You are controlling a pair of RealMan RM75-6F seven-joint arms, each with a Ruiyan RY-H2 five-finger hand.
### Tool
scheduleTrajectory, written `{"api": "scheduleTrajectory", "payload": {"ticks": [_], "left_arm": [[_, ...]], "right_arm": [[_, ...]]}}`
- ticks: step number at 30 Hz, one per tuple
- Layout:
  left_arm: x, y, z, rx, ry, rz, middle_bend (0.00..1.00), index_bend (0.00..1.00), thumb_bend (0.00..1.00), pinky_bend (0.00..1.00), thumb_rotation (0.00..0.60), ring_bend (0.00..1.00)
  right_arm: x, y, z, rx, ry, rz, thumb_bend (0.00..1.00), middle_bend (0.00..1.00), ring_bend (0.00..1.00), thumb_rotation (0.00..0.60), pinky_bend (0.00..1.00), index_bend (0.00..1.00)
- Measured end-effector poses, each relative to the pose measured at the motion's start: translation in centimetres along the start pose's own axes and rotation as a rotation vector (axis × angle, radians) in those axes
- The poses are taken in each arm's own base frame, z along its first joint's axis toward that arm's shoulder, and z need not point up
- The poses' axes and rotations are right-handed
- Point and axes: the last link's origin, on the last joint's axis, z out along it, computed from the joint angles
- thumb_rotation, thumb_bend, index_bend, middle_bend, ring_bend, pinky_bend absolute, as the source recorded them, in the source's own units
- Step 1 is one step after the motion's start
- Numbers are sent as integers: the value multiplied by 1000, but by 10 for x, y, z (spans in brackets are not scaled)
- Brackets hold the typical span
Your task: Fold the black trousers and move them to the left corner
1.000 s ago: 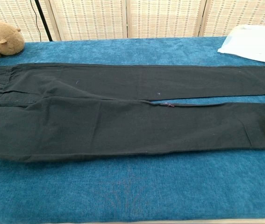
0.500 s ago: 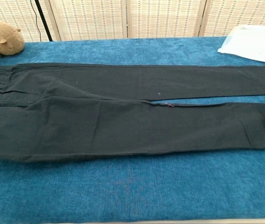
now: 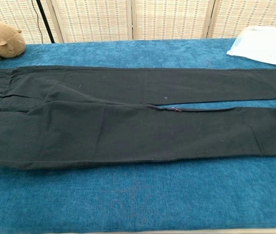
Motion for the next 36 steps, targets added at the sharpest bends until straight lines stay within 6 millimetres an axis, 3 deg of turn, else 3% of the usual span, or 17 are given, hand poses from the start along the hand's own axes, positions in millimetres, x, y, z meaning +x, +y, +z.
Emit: {"api": "scheduleTrajectory", "payload": {"ticks": [7,12,20,28,32,36], "left_arm": [[0,0,0,2,0,-3,0,0,0,0,600,0],[0,0,0,2,-1,-4,0,0,0,0,600,0],[1,-1,0,2,1,-4,0,0,0,0,600,0],[-2,3,1,-32,5,7,0,0,0,4,600,0],[-6,4,2,-81,39,34,0,0,0,129,600,0],[-13,1,3,-173,61,77,39,23,0,176,600,61]], "right_arm": [[1,2,1,0,29,38,406,192,63,600,171,354],[2,3,0,5,53,58,510,212,86,600,189,376],[-1,1,1,17,48,73,521,253,136,600,243,412],[-1,2,2,18,72,113,523,399,271,600,442,566],[0,4,3,13,88,132,522,412,284,600,447,583],[1,3,1,16,98,137,522,417,289,600,458,588]]}}
